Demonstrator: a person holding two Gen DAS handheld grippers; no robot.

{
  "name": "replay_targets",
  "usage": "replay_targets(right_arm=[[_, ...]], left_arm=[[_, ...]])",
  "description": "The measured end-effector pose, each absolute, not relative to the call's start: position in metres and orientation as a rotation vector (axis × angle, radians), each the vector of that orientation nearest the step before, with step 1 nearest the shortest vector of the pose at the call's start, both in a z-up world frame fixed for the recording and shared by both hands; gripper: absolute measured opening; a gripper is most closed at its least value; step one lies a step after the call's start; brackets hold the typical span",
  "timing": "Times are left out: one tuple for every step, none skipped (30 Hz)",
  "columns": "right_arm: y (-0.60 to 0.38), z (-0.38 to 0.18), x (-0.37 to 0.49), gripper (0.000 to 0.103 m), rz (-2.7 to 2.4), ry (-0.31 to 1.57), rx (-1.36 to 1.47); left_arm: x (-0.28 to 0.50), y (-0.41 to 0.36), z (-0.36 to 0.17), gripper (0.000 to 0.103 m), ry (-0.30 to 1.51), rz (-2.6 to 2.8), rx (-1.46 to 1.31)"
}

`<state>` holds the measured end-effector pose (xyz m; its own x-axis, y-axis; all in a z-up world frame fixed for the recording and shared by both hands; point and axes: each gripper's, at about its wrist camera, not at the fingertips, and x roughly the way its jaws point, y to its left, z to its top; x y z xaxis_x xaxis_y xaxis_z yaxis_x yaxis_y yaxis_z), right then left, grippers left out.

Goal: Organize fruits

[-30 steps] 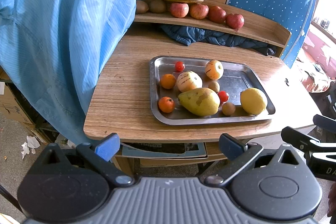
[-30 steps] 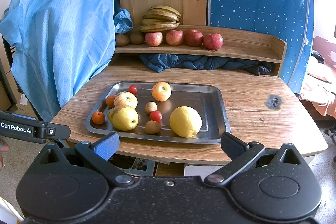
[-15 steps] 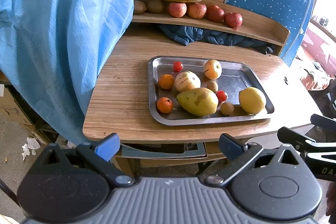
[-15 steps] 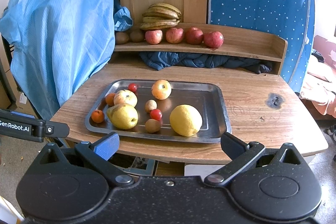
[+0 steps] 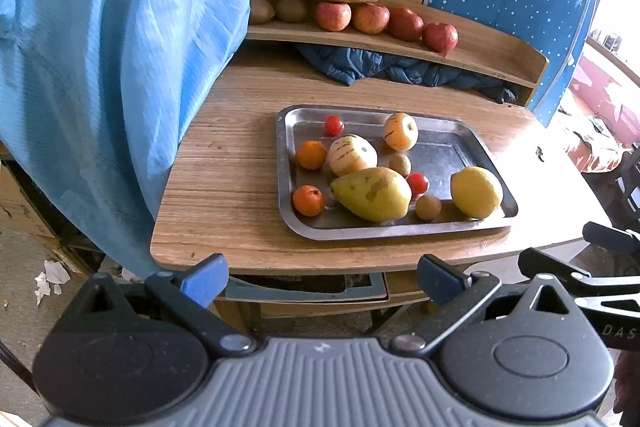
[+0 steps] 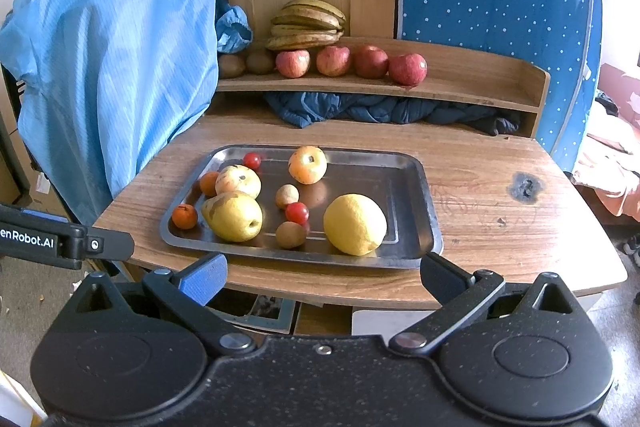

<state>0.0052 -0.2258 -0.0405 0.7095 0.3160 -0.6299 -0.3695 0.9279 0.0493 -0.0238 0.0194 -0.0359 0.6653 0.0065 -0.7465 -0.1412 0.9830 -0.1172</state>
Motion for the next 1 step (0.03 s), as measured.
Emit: replay_targets(right_arm=[[-0.2256,-0.0408,0.0056,0.102,0.382,0.685,-0.083]], left_arm=[[-0.0234,0.0196,-0.0362,0.102,0.842,0.084,-0.17]])
